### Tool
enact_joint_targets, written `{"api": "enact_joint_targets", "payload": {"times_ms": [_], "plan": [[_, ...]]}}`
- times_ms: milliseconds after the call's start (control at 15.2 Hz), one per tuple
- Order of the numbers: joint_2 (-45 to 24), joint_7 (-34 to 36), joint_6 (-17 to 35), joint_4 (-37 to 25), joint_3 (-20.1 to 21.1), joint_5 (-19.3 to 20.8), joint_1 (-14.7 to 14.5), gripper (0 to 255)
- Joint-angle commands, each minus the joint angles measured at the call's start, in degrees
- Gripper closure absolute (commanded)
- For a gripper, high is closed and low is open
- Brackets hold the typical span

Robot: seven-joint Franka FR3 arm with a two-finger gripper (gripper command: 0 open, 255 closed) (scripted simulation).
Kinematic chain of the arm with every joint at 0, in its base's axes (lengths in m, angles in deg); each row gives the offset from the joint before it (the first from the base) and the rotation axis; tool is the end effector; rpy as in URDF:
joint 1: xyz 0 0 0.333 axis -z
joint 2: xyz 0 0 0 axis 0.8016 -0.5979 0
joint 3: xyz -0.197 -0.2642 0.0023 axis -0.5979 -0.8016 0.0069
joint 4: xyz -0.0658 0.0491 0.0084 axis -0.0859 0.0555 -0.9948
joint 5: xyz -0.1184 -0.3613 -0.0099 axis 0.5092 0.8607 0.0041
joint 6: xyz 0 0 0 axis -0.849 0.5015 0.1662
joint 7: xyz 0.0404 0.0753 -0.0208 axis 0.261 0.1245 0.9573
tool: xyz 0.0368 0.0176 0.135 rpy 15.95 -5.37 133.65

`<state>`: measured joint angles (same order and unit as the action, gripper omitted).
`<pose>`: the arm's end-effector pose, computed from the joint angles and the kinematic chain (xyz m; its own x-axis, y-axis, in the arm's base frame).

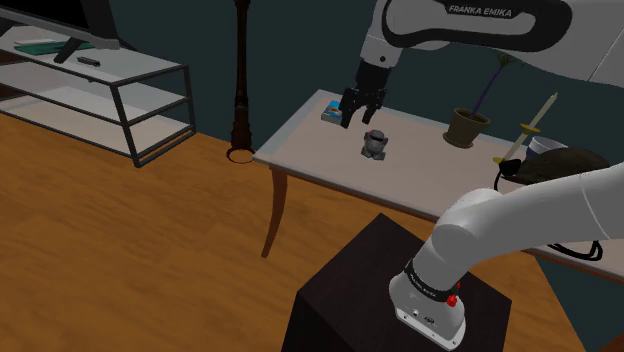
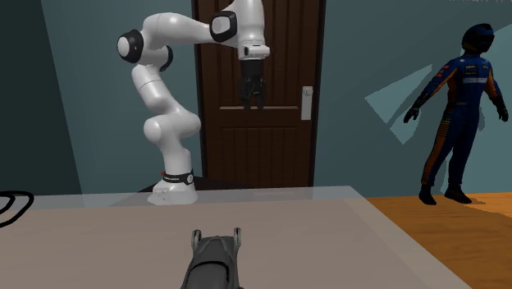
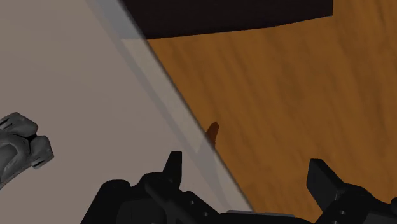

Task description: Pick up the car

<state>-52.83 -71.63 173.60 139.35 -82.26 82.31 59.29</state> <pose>0.3382 -0.0135 0.5478 0.9920 -0.1250 0.0203 -0.1238 -0.9910 -0.0503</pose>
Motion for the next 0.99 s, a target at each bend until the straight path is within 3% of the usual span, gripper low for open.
{"api": "enact_joint_targets", "payload": {"times_ms": [0,924], "plan": [[-2.20,1.34,2.91,0.56,-0.77,0.93,1.76,0],[-17.18,11.57,19.03,0.77,-6.88,6.38,13.00,0]]}}
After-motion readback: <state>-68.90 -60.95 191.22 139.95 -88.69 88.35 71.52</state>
